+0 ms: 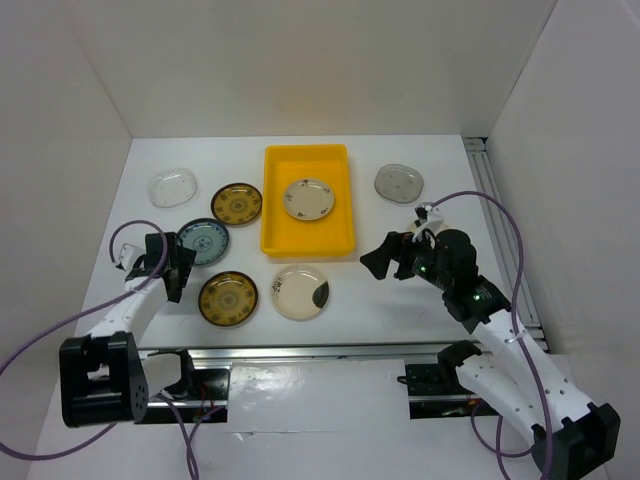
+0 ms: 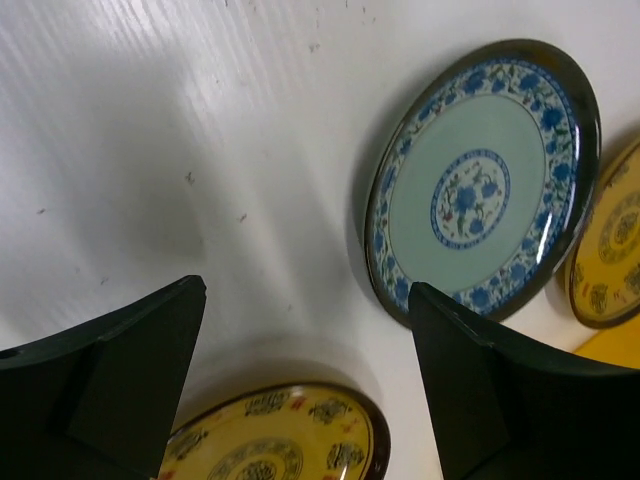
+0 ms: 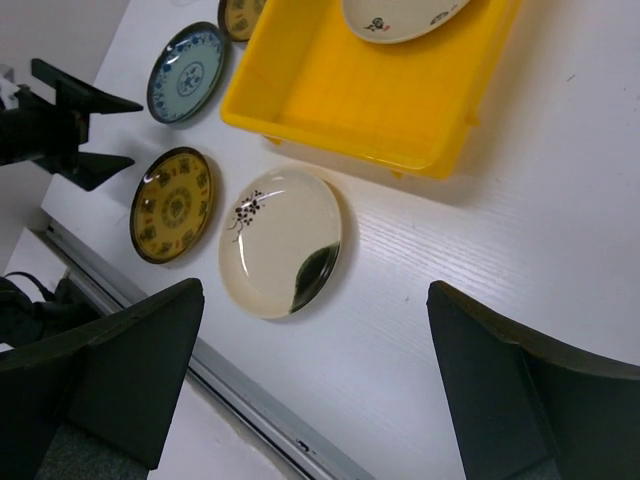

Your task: Place the plates into the plastic bin on the countertop

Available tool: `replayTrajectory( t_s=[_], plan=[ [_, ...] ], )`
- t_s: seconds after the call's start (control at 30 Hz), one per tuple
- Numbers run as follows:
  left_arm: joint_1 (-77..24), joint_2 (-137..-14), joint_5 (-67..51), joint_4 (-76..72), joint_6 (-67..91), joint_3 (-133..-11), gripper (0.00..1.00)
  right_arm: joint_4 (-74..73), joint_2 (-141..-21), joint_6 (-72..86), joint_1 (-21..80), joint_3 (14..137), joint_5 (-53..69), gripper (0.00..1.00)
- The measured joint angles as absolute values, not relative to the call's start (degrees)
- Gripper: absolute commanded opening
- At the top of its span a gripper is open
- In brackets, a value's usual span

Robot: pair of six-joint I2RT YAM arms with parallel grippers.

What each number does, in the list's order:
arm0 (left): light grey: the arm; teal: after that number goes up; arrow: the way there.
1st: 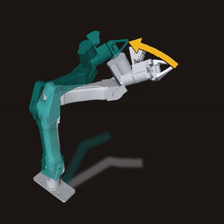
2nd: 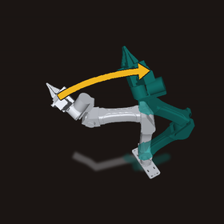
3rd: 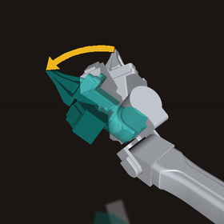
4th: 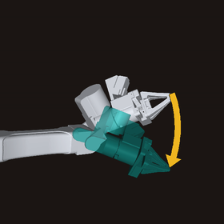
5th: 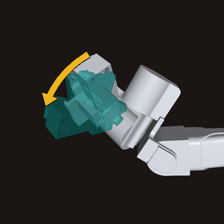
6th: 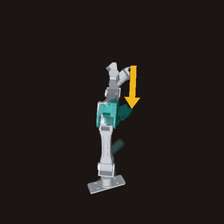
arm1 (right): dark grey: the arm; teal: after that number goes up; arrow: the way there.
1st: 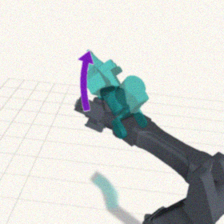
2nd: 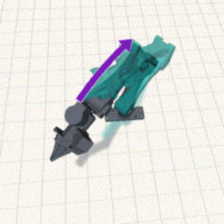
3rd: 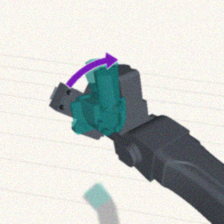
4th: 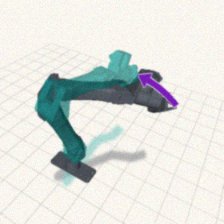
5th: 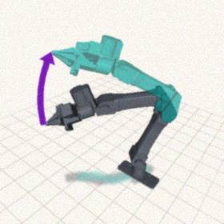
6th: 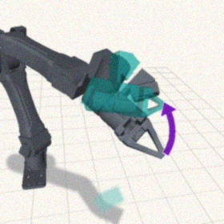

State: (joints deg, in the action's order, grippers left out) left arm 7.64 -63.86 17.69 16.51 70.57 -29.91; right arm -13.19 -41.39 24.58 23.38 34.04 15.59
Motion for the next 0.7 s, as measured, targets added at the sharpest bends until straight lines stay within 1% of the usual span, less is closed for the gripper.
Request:
replayTrajectory(
  t_s=[0.13,0.17,0.37,0.4,0.53,0.6,0.7],
  plan=[
    [9.15,-69.93,16.45,10.20,70.61,-29.43,0.94,-14.09,-39.29,24.51,23.38,34.13,15.94,1.00],
    [9.37,-70.54,16.21,8.32,70.52,-29.47,0.91,-14.37,-39.07,24.49,23.38,34.17,15.86,1.00],
    [11.29,-74.72,14.31,1.32,70.76,-29.91,0.80,-15.84,-38.79,24.36,23.38,34.30,15.38,1.00],
    [11.57,-75.31,13.98,0.93,70.81,-30.22,0.75,-15.92,-38.72,24.36,23.38,34.30,15.38,1.00],
    [12.58,-77.34,13.04,0.78,70.96,-31.57,0.70,-16.19,-38.13,24.38,23.38,34.30,14.85,1.00],
    [12.95,-78.08,12.75,1.02,71.13,-32.16,0.70,-16.56,-37.50,24.36,23.38,34.33,14.24,1.00],
    [13.23,-79.55,12.56,1.72,71.53,-33.41,0.60,-17.85,-36.91,24.34,23.38,34.85,13.58,1.00]
  ],
)
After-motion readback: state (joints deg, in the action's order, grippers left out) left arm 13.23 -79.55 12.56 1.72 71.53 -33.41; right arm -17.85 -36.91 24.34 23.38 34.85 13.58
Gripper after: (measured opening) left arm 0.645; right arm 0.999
